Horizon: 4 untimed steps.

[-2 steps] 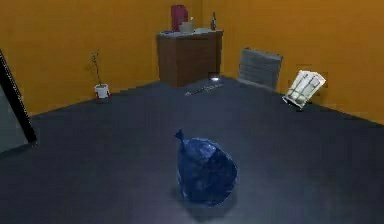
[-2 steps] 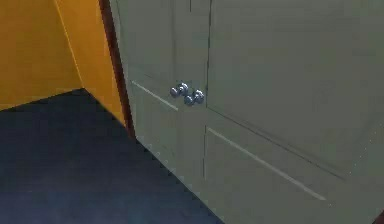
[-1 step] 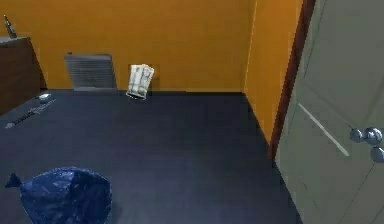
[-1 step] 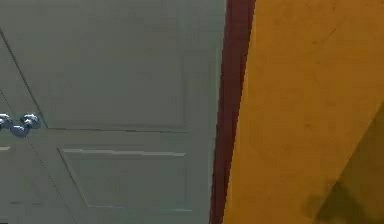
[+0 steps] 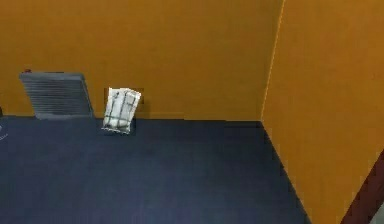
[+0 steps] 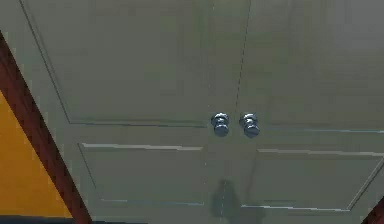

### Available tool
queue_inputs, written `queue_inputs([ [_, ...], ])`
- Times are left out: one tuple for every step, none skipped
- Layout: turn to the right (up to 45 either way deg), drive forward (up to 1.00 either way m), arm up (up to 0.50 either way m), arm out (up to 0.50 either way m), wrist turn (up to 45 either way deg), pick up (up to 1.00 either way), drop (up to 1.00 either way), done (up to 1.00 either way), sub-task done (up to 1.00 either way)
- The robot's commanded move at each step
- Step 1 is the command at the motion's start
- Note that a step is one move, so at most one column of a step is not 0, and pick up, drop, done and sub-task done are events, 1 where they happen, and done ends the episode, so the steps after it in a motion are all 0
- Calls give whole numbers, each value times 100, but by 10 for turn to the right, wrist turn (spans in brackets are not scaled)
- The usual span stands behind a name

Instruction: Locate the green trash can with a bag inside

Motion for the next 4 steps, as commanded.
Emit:
queue_inputs([
  [60, 0, 0, 0, 0, 0, 0, 0, 0],
  [0, 50, 0, 0, 0, 0, 0, 0, 0],
  [-90, 0, 0, 0, 0, 0, 0, 0, 0],
  [-30, 0, 0, 0, 0, 0, 0, 0, 0],
])
